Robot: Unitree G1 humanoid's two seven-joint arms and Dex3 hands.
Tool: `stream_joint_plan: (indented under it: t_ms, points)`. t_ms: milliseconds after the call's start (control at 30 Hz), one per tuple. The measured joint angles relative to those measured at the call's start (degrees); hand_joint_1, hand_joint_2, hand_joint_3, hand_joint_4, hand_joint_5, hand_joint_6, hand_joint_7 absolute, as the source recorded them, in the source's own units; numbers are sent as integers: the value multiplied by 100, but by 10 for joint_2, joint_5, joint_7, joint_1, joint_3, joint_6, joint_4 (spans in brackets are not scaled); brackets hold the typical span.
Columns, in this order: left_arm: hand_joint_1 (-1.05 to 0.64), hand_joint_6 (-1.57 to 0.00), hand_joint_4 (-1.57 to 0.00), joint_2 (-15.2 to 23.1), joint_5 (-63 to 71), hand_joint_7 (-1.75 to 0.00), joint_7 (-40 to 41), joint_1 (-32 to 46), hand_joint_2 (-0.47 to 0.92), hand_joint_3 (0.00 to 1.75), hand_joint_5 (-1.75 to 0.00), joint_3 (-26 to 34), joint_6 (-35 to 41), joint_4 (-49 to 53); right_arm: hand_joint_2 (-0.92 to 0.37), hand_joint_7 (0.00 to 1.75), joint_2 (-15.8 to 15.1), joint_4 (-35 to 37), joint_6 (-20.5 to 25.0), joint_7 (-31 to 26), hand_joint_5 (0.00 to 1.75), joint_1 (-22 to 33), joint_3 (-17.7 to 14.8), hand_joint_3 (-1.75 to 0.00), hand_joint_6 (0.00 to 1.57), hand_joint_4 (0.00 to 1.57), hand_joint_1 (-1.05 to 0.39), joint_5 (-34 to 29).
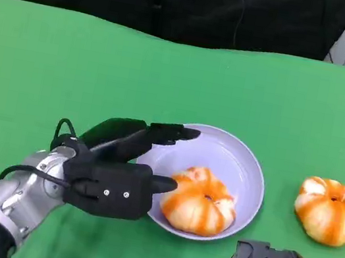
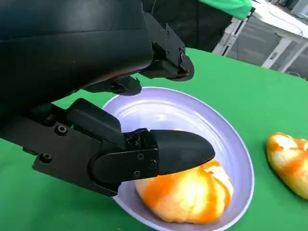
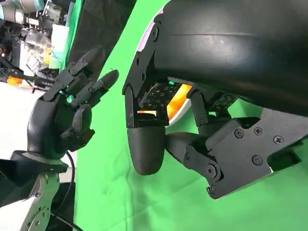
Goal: Grasp the bread from the table and place it into the plate.
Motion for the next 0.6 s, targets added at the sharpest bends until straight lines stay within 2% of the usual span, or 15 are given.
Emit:
stream_joint_plan:
  t_ms: [267, 600]
  points:
    - [-92, -35, -46, 8, -7, -1, -2, 33, 92, 69, -2, 13, 0, -76, -63, 115, 0, 6, -2, -6, 141, -1, -1, -97, 89, 87, -10, -4]
    - [-92, -35, -47, 10, -12, -1, -4, 44, 92, 68, -1, 20, 6, -109, -63, 114, 0, 6, -3, -10, 140, -2, -1, -96, 89, 87, -9, -6]
